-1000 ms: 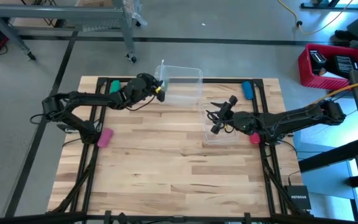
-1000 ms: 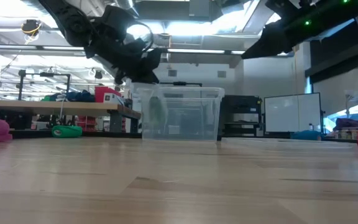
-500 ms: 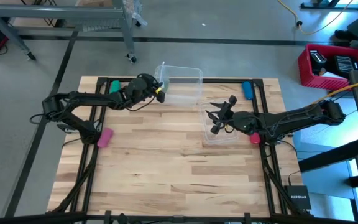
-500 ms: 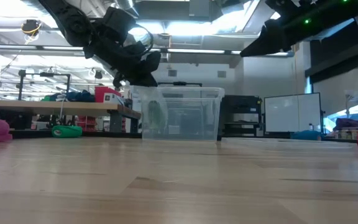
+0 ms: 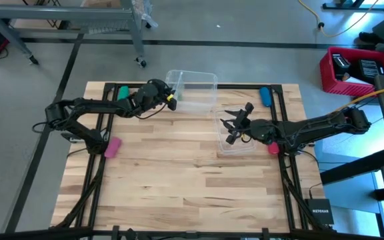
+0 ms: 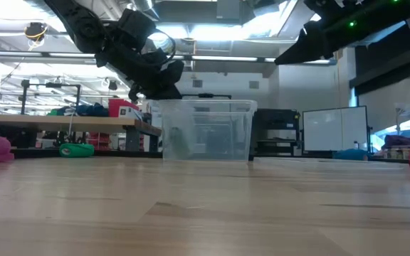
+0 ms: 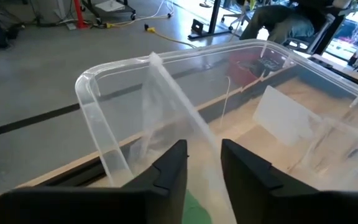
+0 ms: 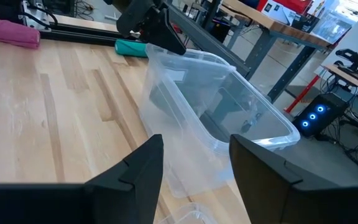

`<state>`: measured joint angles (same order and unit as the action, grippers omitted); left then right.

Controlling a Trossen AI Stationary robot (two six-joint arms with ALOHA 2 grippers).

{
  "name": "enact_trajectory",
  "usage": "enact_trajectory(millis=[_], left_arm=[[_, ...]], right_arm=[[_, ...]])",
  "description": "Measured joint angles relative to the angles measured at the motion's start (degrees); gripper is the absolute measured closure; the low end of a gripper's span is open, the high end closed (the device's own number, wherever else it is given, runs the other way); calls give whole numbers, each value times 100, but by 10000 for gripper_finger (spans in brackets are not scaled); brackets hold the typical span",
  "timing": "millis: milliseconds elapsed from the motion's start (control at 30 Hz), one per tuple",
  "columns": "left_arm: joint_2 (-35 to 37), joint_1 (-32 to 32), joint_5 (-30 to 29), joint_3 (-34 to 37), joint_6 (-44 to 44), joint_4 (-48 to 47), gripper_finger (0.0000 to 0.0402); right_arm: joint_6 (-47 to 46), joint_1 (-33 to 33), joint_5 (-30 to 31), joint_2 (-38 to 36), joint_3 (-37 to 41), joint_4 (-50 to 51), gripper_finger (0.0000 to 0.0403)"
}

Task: Roll bandage
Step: Put the packed rolled green bandage into the transparent bin

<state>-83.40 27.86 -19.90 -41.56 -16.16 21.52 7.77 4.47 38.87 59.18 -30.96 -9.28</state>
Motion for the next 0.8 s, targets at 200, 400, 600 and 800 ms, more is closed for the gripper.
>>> enact_trajectory(millis=[200,400,600,800], left_arm=[[0,0,0,0,-1,48,285],[177,-51,51,-48,319,236,282],[57,-245,691,-639,1074,295,283],[-830,-291,862,-2253,1775,-1214,288]], right_arm=[[-6,0,-12,1,0,3,217],[-67,0,-103,1,0,35,217],[-26,0,-100,2,0,3,217],[-22,0,-94,0,0,7,217]])
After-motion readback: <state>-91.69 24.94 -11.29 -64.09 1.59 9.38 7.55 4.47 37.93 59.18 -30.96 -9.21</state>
